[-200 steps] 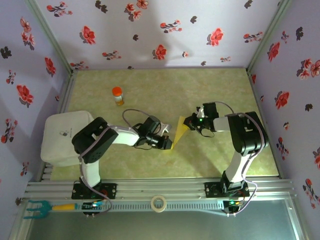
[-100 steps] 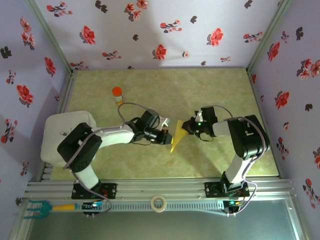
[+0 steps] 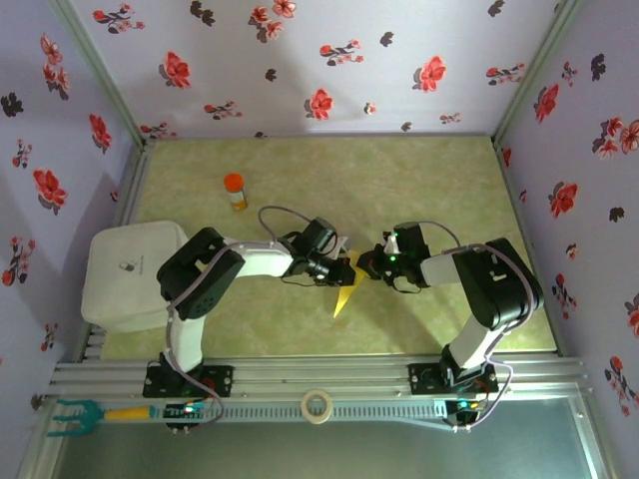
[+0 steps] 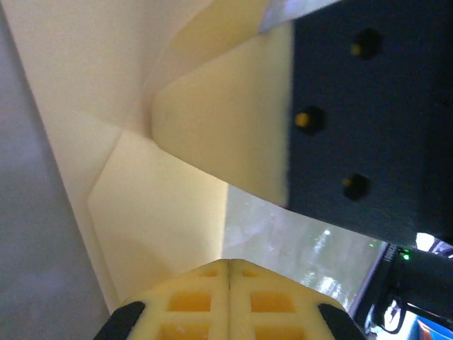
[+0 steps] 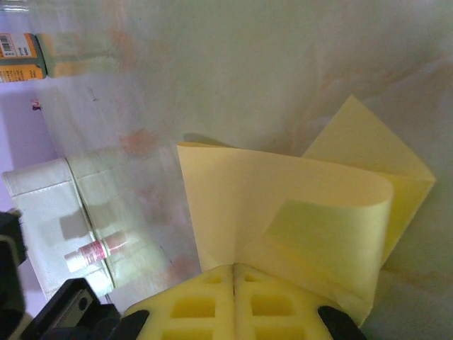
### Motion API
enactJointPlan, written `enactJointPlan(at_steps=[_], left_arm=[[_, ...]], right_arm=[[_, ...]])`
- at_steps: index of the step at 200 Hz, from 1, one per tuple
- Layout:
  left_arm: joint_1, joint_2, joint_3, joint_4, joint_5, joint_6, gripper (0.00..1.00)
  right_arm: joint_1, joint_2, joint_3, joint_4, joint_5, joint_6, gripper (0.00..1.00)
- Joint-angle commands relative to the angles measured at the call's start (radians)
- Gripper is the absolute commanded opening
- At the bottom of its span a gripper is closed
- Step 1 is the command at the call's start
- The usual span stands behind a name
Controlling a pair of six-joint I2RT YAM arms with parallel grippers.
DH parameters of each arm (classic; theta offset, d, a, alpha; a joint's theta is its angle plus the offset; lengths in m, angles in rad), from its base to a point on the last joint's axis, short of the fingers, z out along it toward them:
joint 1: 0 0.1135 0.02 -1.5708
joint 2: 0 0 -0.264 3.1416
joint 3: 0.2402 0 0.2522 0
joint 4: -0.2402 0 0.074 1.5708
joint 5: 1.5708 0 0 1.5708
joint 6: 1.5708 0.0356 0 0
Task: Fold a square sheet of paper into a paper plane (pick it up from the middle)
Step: Fold the wing for the fifth time at the center of the table.
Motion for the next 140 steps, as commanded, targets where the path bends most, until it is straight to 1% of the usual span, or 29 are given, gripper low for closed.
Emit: enactJointPlan(at_steps=[1, 27, 49, 71, 97, 140], left_arm=[[-0.008, 0.038, 0.014, -0.083, -0.058, -0.005, 0.0], [-0.023, 0.052, -0.023, -0.137, -0.103, -0.004, 0.0], [-0.036, 0.049, -0.08, -0.117, -0.11, -0.02, 0.0], [-0.044, 0.051, -0.129, -0.08, -0.108, -0.042, 0.0], [-0.045, 0.049, -0.146, -0.067, -0.106, -0.046, 0.0], [-0.045, 0.048, -0.148, -0.062, -0.101, -0.044, 0.0]], right_arm=[[0.006, -0.01, -0.007, -0.009, 0.025, 0.009, 0.05], [0.003, -0.004, 0.012, -0.057, 0.04, -0.028, 0.05], [-0.013, 0.004, 0.025, -0.101, 0.058, -0.071, 0.05], [-0.055, 0.016, 0.023, -0.093, 0.051, -0.085, 0.06], [-0.117, 0.027, 0.033, -0.078, 0.027, -0.088, 0.06], [-0.174, 0.018, 0.088, -0.134, 0.043, -0.114, 0.07]])
